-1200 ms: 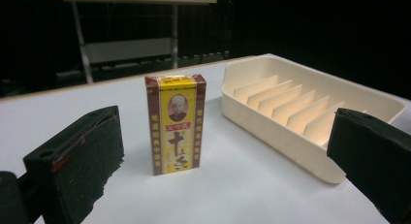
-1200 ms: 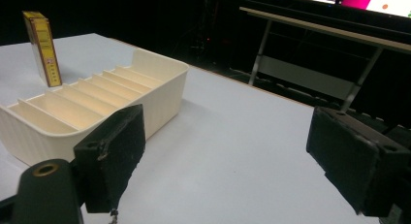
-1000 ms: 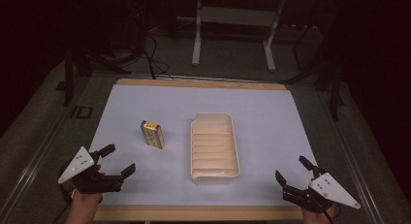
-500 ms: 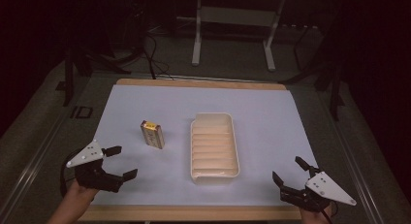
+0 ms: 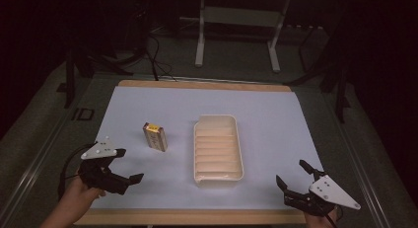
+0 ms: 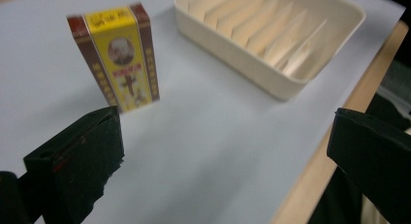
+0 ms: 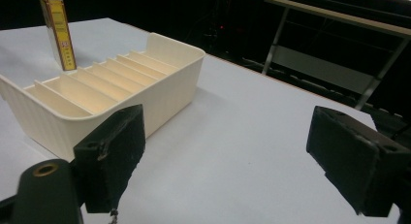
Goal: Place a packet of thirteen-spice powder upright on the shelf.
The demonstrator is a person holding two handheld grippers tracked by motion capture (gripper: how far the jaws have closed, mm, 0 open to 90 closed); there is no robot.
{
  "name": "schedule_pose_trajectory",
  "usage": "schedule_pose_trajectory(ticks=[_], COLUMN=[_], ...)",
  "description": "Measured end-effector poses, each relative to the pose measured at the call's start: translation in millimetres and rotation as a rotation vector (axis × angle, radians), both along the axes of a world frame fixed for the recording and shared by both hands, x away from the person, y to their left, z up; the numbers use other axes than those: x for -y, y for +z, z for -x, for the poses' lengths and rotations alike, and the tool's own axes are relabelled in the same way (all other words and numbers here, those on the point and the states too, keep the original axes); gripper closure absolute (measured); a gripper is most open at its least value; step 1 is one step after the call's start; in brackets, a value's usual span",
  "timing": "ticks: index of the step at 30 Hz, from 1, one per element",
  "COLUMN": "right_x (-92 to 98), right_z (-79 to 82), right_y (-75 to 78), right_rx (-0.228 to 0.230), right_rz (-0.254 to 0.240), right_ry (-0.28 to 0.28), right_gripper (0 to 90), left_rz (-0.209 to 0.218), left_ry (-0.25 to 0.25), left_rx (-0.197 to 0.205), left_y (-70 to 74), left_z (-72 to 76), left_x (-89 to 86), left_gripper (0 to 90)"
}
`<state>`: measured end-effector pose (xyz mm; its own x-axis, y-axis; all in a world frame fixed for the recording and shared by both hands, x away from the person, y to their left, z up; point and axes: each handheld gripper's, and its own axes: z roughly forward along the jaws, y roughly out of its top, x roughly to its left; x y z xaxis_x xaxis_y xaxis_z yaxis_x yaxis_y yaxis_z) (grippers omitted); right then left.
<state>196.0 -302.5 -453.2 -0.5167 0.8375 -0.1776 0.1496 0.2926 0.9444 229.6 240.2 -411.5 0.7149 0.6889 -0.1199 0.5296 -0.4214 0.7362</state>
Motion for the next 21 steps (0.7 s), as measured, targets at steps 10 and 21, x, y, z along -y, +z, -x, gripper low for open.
schedule_pose_trajectory(ticks=[10, 21], right_x=[-1.2, -1.7], right_z=[-0.2, -1.0], right_y=[-0.5, -1.3], right_rx=[-0.005, -0.007], right_rz=[0.011, 0.019], right_ry=[0.001, 0.006], right_gripper=[13.9, 14.0], left_rz=[-0.118, -0.272], left_ry=[-0.011, -0.134], left_rx=[-0.141, -0.271], left_y=[7.5, 1.0], left_z=[-15.1, -28.1], left_x=[3.8, 10.6], left_gripper=[0.0, 0.0])
